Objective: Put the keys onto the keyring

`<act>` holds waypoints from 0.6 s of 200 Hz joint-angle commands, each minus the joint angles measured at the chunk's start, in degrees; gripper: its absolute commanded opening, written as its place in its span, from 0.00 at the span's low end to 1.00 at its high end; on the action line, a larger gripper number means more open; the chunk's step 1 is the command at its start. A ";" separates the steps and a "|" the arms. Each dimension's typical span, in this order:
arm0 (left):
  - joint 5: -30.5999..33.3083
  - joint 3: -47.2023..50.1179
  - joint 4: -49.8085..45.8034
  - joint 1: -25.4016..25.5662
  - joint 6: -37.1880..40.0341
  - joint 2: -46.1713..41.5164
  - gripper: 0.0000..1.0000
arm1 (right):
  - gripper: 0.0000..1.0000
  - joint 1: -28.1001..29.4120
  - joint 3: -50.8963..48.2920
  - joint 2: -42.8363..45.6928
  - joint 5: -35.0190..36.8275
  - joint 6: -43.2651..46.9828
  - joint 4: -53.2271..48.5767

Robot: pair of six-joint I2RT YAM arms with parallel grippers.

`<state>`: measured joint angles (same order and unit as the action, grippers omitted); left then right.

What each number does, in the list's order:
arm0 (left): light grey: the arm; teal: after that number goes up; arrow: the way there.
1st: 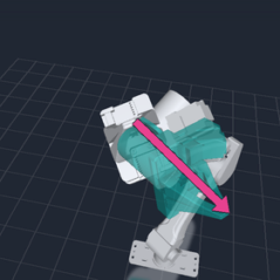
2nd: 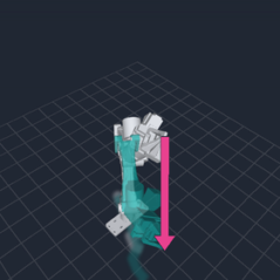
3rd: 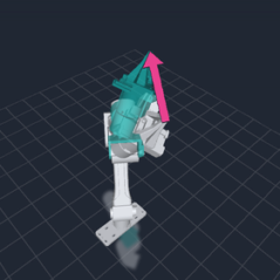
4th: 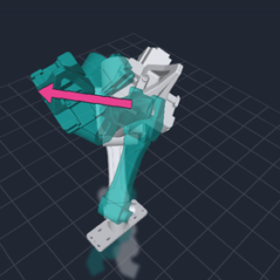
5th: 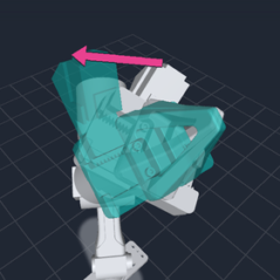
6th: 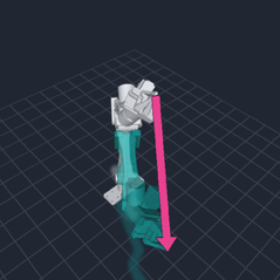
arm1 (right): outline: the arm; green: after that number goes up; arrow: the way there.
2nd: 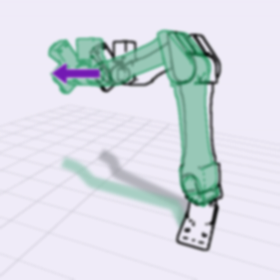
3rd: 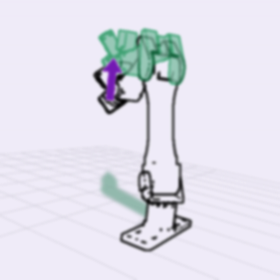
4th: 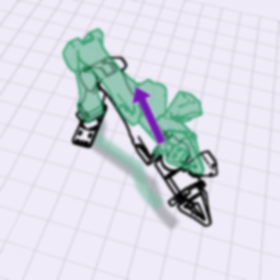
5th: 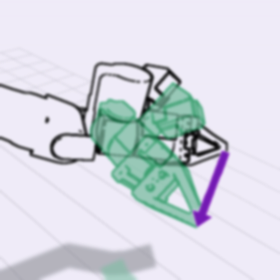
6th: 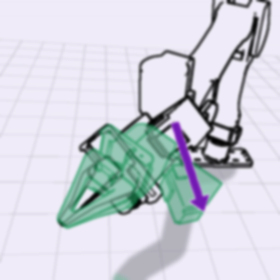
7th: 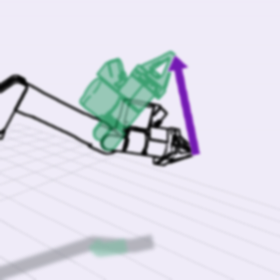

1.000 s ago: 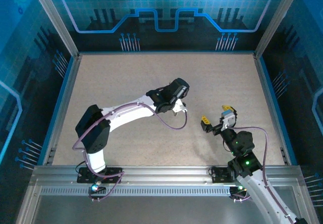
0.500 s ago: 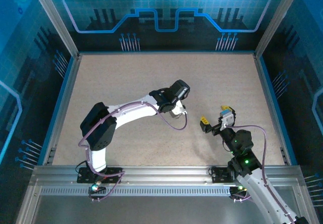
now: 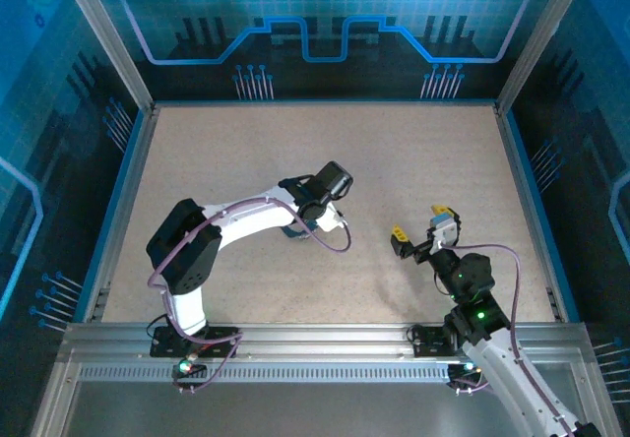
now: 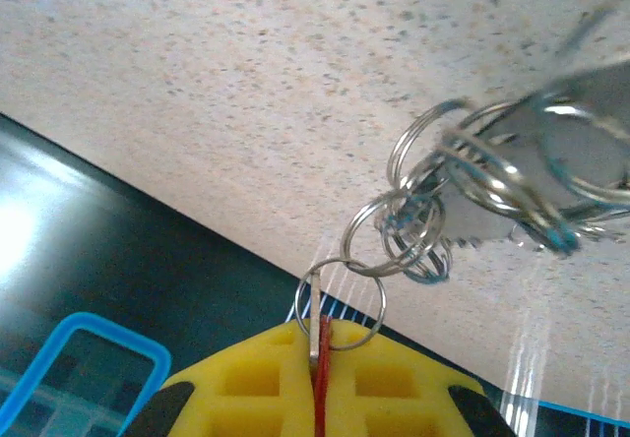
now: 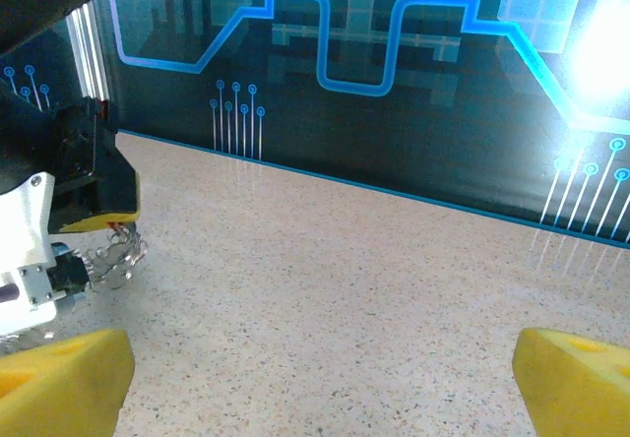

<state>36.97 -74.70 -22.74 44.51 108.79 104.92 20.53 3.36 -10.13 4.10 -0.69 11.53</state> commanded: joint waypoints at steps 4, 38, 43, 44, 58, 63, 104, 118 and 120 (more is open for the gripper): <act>-1.00 1.23 -2.44 -0.79 -3.28 -2.42 0.02 | 1.00 -1.11 -1.07 0.05 0.17 -1.02 1.91; -1.86 1.12 -3.06 -1.19 -3.20 -1.10 0.02 | 1.00 -1.25 -1.15 0.06 0.08 -1.15 1.92; -1.90 0.95 -3.03 -1.24 -3.15 -0.76 0.03 | 1.00 -1.23 -1.09 0.10 0.12 -1.15 1.93; -1.95 0.91 -3.02 -1.21 -3.11 -0.68 0.03 | 1.00 -1.21 -1.12 0.11 0.12 -1.11 1.93; -1.75 0.52 -2.40 -1.12 -2.84 0.49 0.03 | 0.99 -1.30 -1.15 0.19 0.12 -1.15 1.92; -1.62 0.37 -1.88 -1.07 -2.88 0.89 0.03 | 1.00 -1.32 -1.16 0.13 0.12 -1.15 1.92; -2.57 -1.12 -1.15 -0.55 -3.36 3.46 0.03 | 1.00 -1.29 -1.21 0.55 0.12 -1.15 1.66; -3.24 -1.78 -1.13 -0.41 -3.55 4.45 0.03 | 1.00 -1.29 -1.10 0.57 -0.04 -1.16 1.53; -3.34 -1.95 -1.13 -0.42 -3.58 4.64 0.03 | 1.00 -1.29 -1.08 0.56 -0.05 -1.16 1.42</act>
<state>35.66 -74.19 -23.99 43.70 106.39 107.35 20.16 3.31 -10.13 4.08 -1.13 11.60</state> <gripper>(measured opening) 0.080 0.996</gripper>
